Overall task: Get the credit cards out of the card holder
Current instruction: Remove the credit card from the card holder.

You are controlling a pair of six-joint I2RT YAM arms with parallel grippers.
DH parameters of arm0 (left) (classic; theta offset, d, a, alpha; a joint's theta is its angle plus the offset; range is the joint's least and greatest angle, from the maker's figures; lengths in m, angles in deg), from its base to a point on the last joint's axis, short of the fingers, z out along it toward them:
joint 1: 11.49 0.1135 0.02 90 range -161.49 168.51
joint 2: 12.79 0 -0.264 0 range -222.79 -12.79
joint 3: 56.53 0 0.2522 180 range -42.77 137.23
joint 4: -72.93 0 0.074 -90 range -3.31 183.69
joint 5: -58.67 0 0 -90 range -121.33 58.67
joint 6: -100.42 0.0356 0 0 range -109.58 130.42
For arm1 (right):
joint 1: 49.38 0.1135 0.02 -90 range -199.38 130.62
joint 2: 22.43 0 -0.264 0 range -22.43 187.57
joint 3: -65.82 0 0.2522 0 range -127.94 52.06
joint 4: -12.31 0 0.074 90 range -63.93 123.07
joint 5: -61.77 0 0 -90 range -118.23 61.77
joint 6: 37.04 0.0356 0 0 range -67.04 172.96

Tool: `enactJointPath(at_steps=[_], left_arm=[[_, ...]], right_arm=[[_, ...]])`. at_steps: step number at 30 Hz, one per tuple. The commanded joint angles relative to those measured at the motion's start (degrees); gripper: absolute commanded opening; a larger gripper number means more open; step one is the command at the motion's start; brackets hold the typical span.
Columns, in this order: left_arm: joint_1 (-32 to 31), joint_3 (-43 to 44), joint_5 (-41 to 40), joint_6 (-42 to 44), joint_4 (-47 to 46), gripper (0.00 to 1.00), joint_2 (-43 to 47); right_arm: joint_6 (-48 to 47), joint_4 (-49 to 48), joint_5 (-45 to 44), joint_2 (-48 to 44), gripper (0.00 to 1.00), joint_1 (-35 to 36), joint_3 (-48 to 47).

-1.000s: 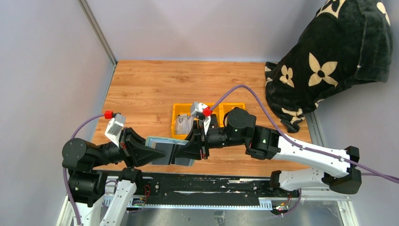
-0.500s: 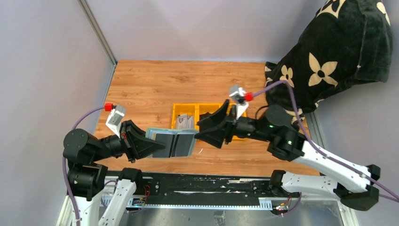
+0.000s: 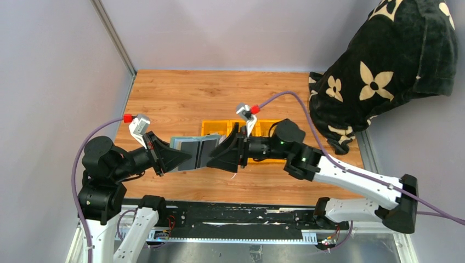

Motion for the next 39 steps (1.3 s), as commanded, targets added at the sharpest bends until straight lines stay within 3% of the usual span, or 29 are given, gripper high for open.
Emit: enactJointPath(at_steps=[1,6,21,31,39], left_arm=[[0.05,0.12,4.21,-2.44,-3.79,0.01,1.05],[0.04,-2.02,8.17,-7.37,-8.80,0.01,1.99],[0.04,-2.44,13.17,-11.52,-12.08,0.02,3.36],[0.04,-5.22,13.19,-11.72,-13.63,0.12,6.41],[0.02,-6.25,12.36,-8.96,-13.12,0.16,8.06]], right_arm=[[5.36,-7.98,5.98,1.89,0.53,0.24,1.43],[6.51,-10.25,6.80,3.83,0.52,0.24,2.12],[7.50,-12.01,6.36,6.97,0.49,0.23,1.09],[9.15,-11.50,3.21,10.27,0.29,0.28,-2.41],[8.02,-8.84,-0.65,10.54,0.24,1.14,-3.09]])
